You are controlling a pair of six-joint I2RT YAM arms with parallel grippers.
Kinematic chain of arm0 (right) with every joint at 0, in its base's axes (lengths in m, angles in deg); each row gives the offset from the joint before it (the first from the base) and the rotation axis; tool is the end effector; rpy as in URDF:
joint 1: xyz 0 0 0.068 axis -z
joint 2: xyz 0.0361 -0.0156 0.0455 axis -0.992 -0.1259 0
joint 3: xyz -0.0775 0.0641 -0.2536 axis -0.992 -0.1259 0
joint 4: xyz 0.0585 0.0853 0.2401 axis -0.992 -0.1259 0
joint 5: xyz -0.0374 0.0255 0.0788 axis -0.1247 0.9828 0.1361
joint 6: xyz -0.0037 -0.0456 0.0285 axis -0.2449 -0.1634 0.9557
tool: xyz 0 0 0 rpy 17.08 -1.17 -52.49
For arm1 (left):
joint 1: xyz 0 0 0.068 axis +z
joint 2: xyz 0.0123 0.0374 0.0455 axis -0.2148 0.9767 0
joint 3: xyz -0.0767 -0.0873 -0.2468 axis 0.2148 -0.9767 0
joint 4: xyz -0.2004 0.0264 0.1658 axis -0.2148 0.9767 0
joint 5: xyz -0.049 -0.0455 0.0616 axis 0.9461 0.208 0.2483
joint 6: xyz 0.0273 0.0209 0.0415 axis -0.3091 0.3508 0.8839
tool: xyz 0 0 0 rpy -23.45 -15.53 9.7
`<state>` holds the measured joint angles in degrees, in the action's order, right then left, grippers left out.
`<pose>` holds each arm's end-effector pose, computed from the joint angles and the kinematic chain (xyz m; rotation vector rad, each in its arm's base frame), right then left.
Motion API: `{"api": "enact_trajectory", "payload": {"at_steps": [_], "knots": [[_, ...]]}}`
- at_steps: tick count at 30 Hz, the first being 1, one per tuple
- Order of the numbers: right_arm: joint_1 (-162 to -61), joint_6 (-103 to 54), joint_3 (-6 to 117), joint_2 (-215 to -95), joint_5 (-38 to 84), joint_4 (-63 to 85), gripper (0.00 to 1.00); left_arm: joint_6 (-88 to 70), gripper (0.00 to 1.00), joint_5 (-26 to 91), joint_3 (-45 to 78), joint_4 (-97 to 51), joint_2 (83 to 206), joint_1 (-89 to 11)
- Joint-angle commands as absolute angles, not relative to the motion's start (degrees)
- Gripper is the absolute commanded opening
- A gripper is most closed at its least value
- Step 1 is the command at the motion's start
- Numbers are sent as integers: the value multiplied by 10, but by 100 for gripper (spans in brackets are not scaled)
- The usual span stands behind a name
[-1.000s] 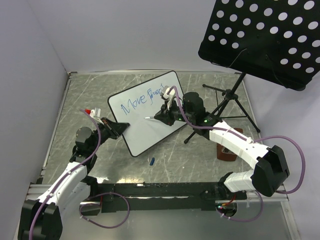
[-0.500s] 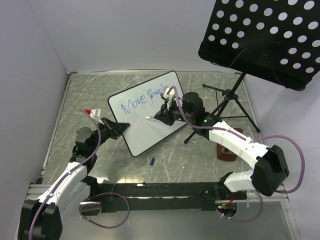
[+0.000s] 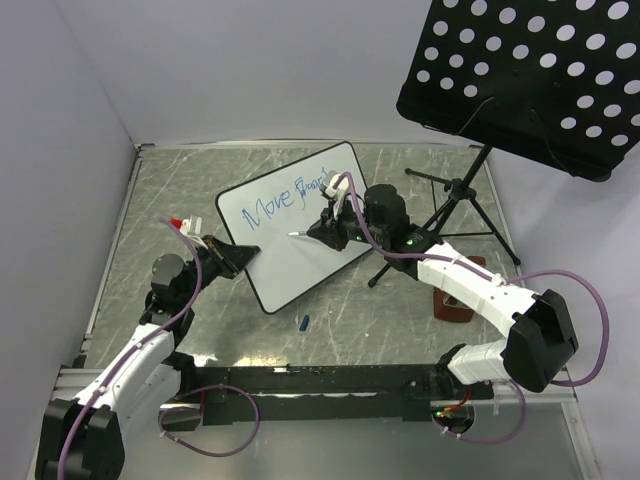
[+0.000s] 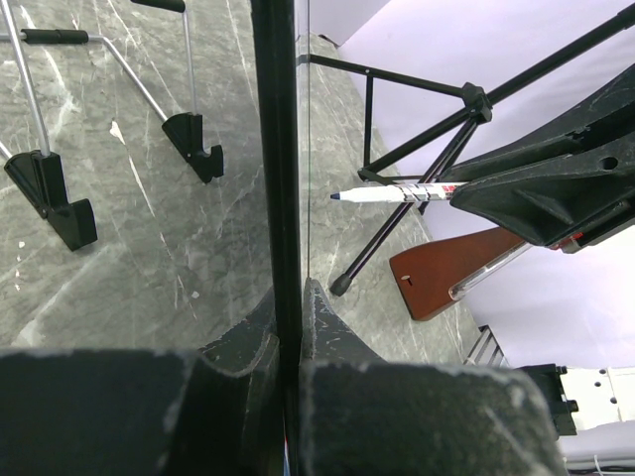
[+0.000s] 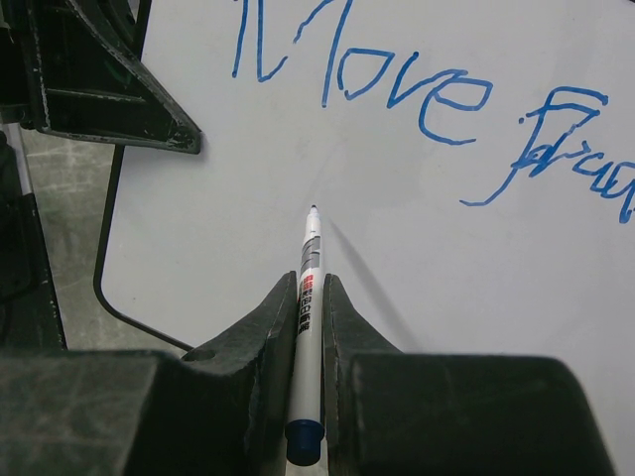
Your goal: Write a sentence on the whiteboard
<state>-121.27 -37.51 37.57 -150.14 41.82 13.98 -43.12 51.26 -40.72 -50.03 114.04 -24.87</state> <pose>0.2330 0.2055 0.3192 -1.0180 1.6128 0.8184 0.1733 -0.0549 0.2300 -0.0973 1.6994 -1.1515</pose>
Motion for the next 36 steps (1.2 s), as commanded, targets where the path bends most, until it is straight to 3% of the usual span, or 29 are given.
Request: {"api": "enact_trajectory", "payload": {"at_steps": [1, 36], "knots": [[-1218, -371, 378, -1506, 418, 166, 0, -420, 1, 535, -400, -552, 1133, -256], [-1218, -373, 379, -1508, 427, 163, 0, -421, 1, 535, -398, -550, 1136, -256]]}}
